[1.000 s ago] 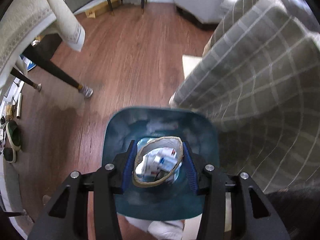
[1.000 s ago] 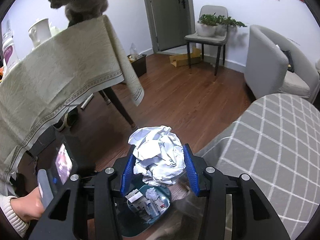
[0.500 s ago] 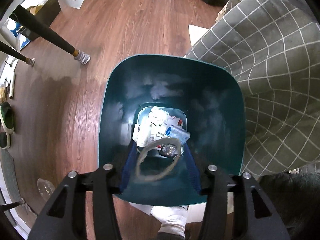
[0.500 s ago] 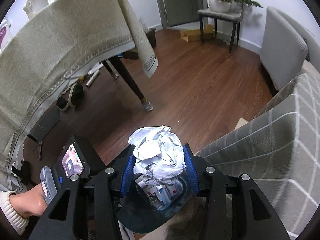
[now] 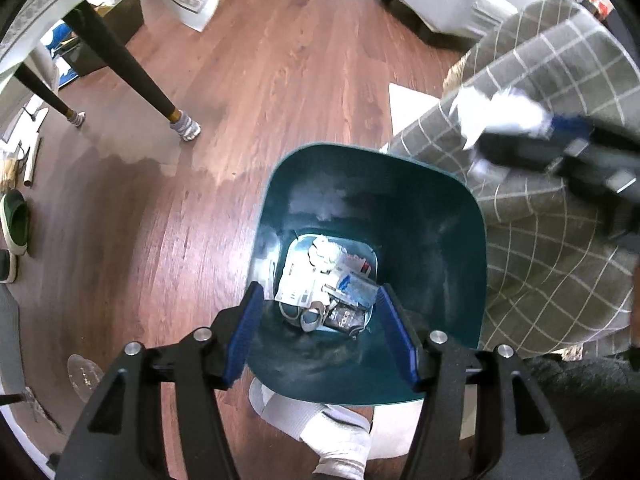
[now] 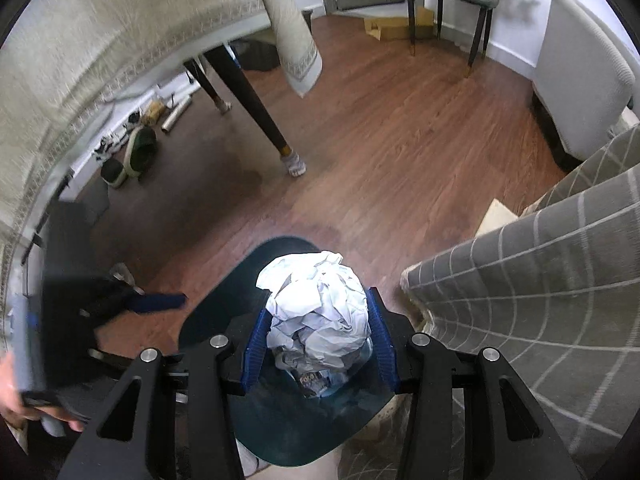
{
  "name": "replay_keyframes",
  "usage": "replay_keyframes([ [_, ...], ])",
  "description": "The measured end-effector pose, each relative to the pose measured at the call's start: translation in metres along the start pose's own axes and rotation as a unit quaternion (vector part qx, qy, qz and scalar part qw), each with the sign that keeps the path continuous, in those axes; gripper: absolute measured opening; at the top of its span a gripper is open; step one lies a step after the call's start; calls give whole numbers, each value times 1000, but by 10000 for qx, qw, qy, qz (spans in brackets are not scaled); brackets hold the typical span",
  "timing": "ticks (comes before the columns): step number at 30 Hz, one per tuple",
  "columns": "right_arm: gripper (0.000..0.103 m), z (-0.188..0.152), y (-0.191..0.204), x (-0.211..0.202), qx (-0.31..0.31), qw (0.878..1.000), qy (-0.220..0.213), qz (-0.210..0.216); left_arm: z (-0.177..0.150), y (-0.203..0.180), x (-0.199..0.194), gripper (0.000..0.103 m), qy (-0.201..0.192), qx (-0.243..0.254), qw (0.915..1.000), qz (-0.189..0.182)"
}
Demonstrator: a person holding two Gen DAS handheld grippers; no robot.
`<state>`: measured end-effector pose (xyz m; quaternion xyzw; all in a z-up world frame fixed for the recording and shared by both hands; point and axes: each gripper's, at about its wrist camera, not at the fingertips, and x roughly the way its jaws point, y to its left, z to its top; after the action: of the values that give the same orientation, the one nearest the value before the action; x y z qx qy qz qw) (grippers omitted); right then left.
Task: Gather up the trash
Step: 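Open the left gripper over the bin while the right releases the foil into it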
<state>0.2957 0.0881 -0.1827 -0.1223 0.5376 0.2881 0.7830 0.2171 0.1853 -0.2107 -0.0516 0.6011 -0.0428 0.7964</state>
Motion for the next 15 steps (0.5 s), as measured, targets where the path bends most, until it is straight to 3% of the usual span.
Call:
replay_keyframes([
  [15, 47, -26, 10, 59, -82, 9972, 741, -82, 10, 9, -37, 54, -560, -167, 9983, -26],
])
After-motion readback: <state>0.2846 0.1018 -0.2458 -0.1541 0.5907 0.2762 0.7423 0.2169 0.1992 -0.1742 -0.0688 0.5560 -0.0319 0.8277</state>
